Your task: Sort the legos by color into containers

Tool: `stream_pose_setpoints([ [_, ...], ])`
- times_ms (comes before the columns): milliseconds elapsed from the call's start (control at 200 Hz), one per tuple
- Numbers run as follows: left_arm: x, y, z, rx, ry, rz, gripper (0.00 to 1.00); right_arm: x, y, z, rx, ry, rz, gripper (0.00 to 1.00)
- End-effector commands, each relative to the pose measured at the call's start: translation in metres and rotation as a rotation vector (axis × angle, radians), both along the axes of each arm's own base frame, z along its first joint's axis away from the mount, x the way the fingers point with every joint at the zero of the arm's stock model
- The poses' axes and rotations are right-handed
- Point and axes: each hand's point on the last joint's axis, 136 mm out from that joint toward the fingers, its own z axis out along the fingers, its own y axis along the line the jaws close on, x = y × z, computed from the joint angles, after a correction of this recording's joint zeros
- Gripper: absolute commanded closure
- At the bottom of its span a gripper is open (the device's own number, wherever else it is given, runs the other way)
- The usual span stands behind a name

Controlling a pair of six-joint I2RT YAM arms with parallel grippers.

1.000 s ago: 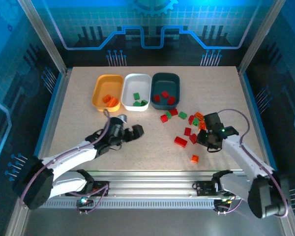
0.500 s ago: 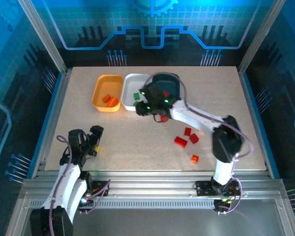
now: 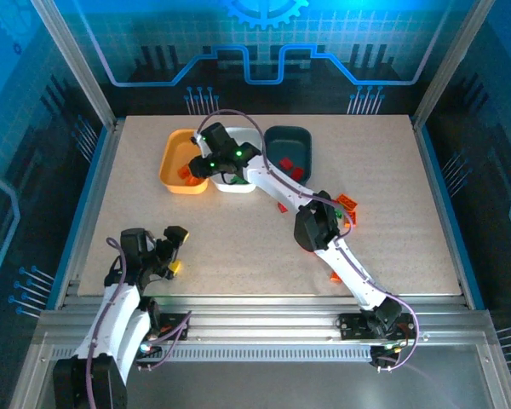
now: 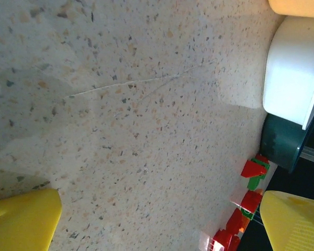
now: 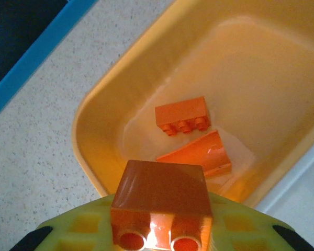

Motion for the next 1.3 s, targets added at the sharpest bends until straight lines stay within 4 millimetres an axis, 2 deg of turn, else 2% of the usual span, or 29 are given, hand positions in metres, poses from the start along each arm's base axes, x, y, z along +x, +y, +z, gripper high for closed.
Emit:
stream_pose_setpoints([
  [0,0.001,-0.01,0.01,-0.027,-0.016,-0.076,0.01,-0.007,-0.003,-0.02,-0.034,0.045,0.034,0.72],
  [135,0.004,-0.013,0.013,-0.028,-0.023,-0.11,0.01,-0.001,-0.002,-0.017,-0.018,0.027,0.026,0.71],
  [340,0.008,-0.014,0.016,-0.035,-0.041,-0.12,0.01,0.004,0.001,-0.002,-0.005,-0.019,0.02,0.44],
  [480,0.008,-0.015,0.017,-0.041,-0.042,-0.122,0.01,0.01,-0.009,0.006,-0.03,-0.039,-0.022,0.41],
  [590,0.011,-0.019,0.026,-0.045,-0.071,-0.148,0.01,0.005,-0.022,0.034,-0.041,-0.059,-0.053,0.48],
  [675,0.015,-0.026,0.039,0.0,-0.12,-0.205,0.01,-0.003,-0.04,0.068,-0.042,-0.108,-0.089,0.49],
  [705,0.016,-0.029,0.043,0.03,-0.132,-0.231,0.01,-0.006,-0.051,0.076,-0.047,-0.125,-0.113,0.49],
  [725,0.017,-0.032,0.046,0.051,-0.139,-0.249,0.01,-0.009,-0.062,0.09,-0.041,-0.142,-0.135,0.49],
  [785,0.019,-0.042,0.052,0.117,-0.152,-0.298,0.01,-0.016,-0.094,0.097,-0.046,-0.131,-0.204,0.49],
  [845,0.022,-0.057,0.058,0.169,-0.177,-0.362,0.01,-0.026,-0.13,0.085,-0.075,-0.071,-0.269,0.49],
  [895,0.025,-0.073,0.061,0.204,-0.196,-0.424,0.01,-0.038,-0.161,0.064,-0.127,-0.024,-0.309,0.49],
  [925,0.026,-0.083,0.061,0.224,-0.204,-0.465,0.02,-0.046,-0.18,0.058,-0.151,-0.012,-0.337,0.49],
  [950,0.027,-0.09,0.06,0.244,-0.203,-0.495,0.03,-0.053,-0.197,0.043,-0.19,0.01,-0.361,0.49],
  [1011,0.031,-0.107,0.059,0.287,-0.202,-0.56,0.05,-0.072,-0.24,0.025,-0.25,0.04,-0.437,0.47],
  [1021,0.031,-0.11,0.058,0.295,-0.199,-0.571,0.05,-0.076,-0.25,0.016,-0.27,0.056,-0.45,0.47],
  [1106,0.036,-0.128,0.054,0.338,-0.189,-0.622,0.07,-0.101,-0.309,-0.008,-0.329,0.121,-0.563,0.44],
  [1201,0.041,-0.152,0.051,0.35,-0.208,-0.676,0.08,-0.129,-0.359,-0.031,-0.365,0.211,-0.662,0.41],
  [1296,0.042,-0.182,0.047,0.368,-0.201,-0.777,0.09,-0.155,-0.391,-0.05,-0.39,0.302,-0.737,0.38],
])
